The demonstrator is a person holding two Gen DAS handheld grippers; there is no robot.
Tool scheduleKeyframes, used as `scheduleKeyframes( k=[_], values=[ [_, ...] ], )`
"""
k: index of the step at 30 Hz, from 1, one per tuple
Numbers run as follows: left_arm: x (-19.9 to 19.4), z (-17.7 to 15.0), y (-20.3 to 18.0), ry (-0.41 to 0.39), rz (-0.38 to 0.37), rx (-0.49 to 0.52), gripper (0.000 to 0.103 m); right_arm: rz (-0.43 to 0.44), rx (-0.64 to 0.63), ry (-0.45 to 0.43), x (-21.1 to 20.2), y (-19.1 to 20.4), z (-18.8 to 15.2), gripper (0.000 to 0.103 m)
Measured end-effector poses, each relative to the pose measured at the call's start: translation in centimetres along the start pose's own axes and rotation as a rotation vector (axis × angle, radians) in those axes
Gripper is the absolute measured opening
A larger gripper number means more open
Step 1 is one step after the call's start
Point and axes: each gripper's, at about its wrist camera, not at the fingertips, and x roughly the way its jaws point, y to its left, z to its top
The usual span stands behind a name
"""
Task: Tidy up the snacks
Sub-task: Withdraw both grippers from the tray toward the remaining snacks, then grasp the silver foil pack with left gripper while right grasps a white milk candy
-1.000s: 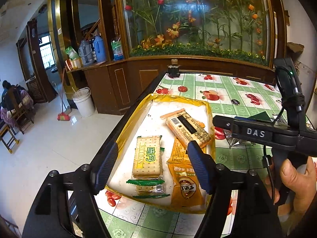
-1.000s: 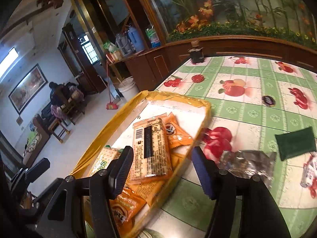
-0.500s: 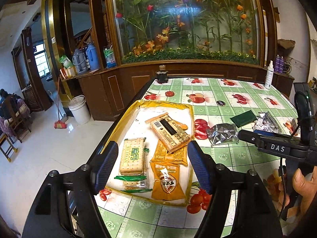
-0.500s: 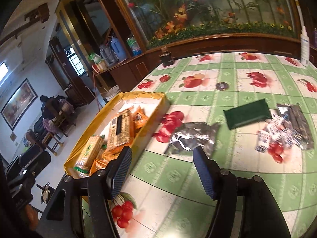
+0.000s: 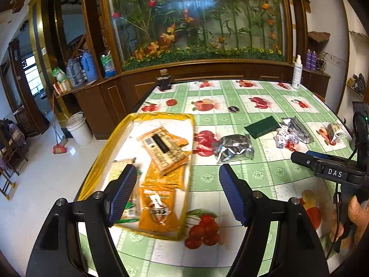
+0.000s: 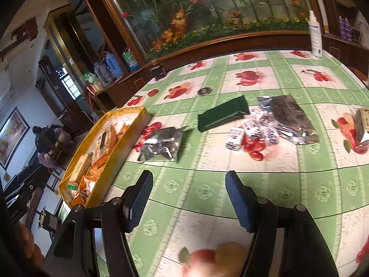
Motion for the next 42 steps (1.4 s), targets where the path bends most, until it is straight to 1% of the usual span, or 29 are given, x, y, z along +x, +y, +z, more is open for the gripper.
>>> scheduleKeyframes(
  k=[5, 9, 13, 19, 21, 26, 32, 34, 36, 38, 42],
  values=[
    [2.0, 0.7, -2.5, 0.054, -0.091, 0.014, 0.078, -0.027, 0.025, -0.009, -0.9, -2.4, 0.2, 0.069],
    [4.2, 1.0, -4.5, 0.113, -0.124, 0.022, 0.078, -0.048, 0.038, -0.011, -1.4, -3.9, 0.4, 0.070],
    [6.5, 1.3, -5.7, 0.158, -0.160, -0.019, 0.078, -0.067, 0.044, -0.009, -1.4, -5.0, 0.7, 0.070],
    [9.8, 2.4, -6.7, 0.205, -0.188, -0.054, 0.078, -0.075, 0.047, 0.003, -1.2, -5.5, 1.0, 0.071],
    [10.6, 2.7, -6.6, 0.214, -0.205, -0.075, 0.078, -0.081, 0.040, 0.005, -0.9, -5.6, 1.3, 0.075],
    [12.7, 3.1, -6.4, 0.239, -0.203, -0.100, 0.078, -0.090, 0.013, 0.015, 0.2, -5.5, 2.4, 0.077],
    [14.6, 3.4, -6.9, 0.257, -0.190, -0.085, 0.078, -0.128, -0.033, 0.042, 2.9, -5.3, 3.7, 0.076],
    [15.2, 3.4, -7.1, 0.261, -0.190, -0.076, 0.078, -0.137, -0.043, 0.054, 3.6, -5.4, 3.9, 0.074],
    [15.7, 3.5, -7.2, 0.265, -0.188, -0.071, 0.078, -0.136, -0.038, 0.071, 4.2, -5.7, 3.9, 0.055],
    [16.3, 3.4, -7.2, 0.274, -0.190, -0.074, 0.078, -0.137, -0.029, 0.094, 4.9, -6.2, 4.0, 0.049],
    [17.2, 3.2, -7.1, 0.292, -0.219, -0.095, 0.078, -0.157, -0.031, 0.098, 5.5, -6.8, 4.0, 0.048]
  ],
)
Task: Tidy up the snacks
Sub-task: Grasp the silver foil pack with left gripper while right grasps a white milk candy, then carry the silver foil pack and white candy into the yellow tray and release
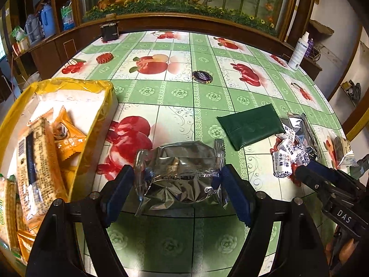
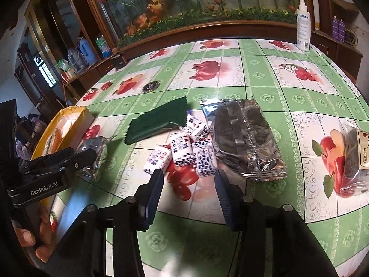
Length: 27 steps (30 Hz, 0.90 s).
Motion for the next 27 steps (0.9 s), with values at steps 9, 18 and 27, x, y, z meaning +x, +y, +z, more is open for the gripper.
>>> scheduleKeyframes(
  k=[9, 18, 27],
  values=[
    [0.7, 0.0, -0.2, -0.004, -0.007, 0.008, 0.081, -0.019, -0.034, 0.006, 0.9, -0.5, 1.4, 0.038],
    [0.6, -0.1, 0.0, -0.001, -0.034, 0.006, 0.073, -0.053, -0.059, 0.008, 0.3, -0.4, 0.9, 0.019],
    [-1.7, -1.6, 0.4, -0.028, -0.033, -0.007, 0.061, 0.003, 0.004, -0.045, -3.4, -0.6, -0.8, 0.019]
  ],
)
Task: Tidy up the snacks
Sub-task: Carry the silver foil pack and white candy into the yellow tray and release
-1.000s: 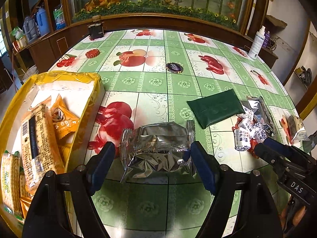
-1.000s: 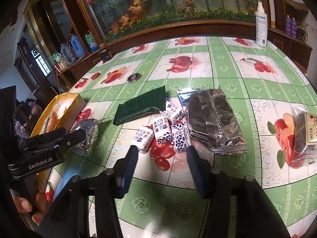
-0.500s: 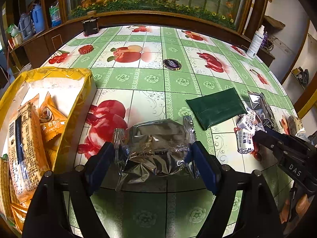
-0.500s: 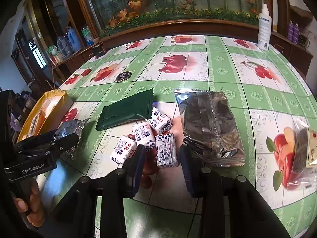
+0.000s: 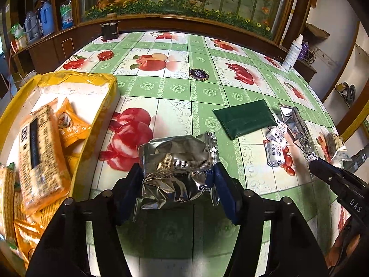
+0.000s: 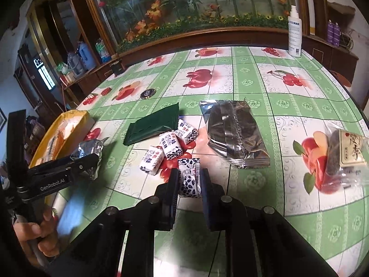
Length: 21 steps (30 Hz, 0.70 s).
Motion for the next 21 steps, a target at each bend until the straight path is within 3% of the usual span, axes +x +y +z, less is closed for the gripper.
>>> scheduleKeyframes(
  k=[21],
  values=[
    [-9.7, -3.7, 0.3, -0.154, 0.079, 0.026, 0.061, 0.154, -0.083, -0.030, -3.6, 8.5, -2.7, 0.019]
  ],
)
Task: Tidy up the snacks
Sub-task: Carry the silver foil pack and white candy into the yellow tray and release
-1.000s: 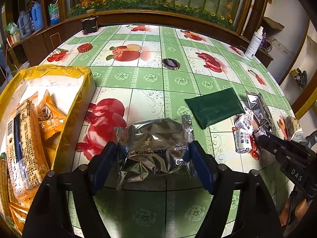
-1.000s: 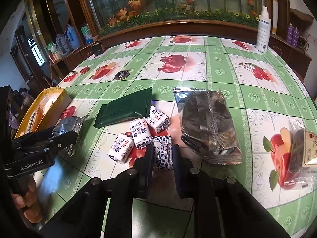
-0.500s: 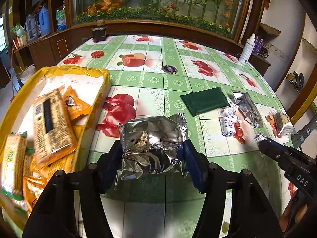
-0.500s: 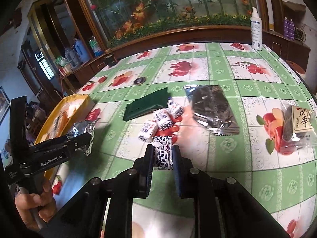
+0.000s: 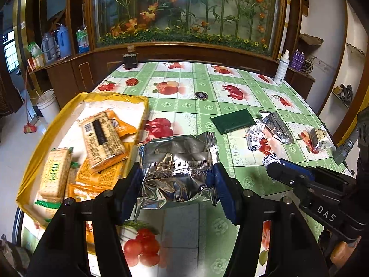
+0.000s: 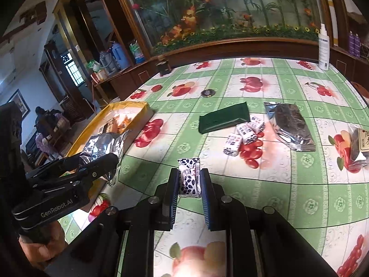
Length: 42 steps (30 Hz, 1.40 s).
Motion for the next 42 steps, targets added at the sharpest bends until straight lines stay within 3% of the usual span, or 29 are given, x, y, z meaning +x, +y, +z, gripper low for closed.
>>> scheduleKeyframes(
  k=[24, 34, 42],
  values=[
    [-2.3, -0.9, 9.2, -0.050, 0.127, -0.154, 0.061, 0.106, -0.138, 0.030, 2.8, 9.4, 1.2, 0.019],
    [-1.6, -1.3, 14.3, -0.036, 0.160, -0.250, 0.061, 0.162, -0.215, 0.049, 6.2, 14.2, 2.6, 0.019],
    [-0.6, -1.3, 15.7, -0.018, 0.173, -0.269, 0.061, 0.173, -0.231, 0.050, 10.7, 17.0, 5.3, 0.019]
  ],
)
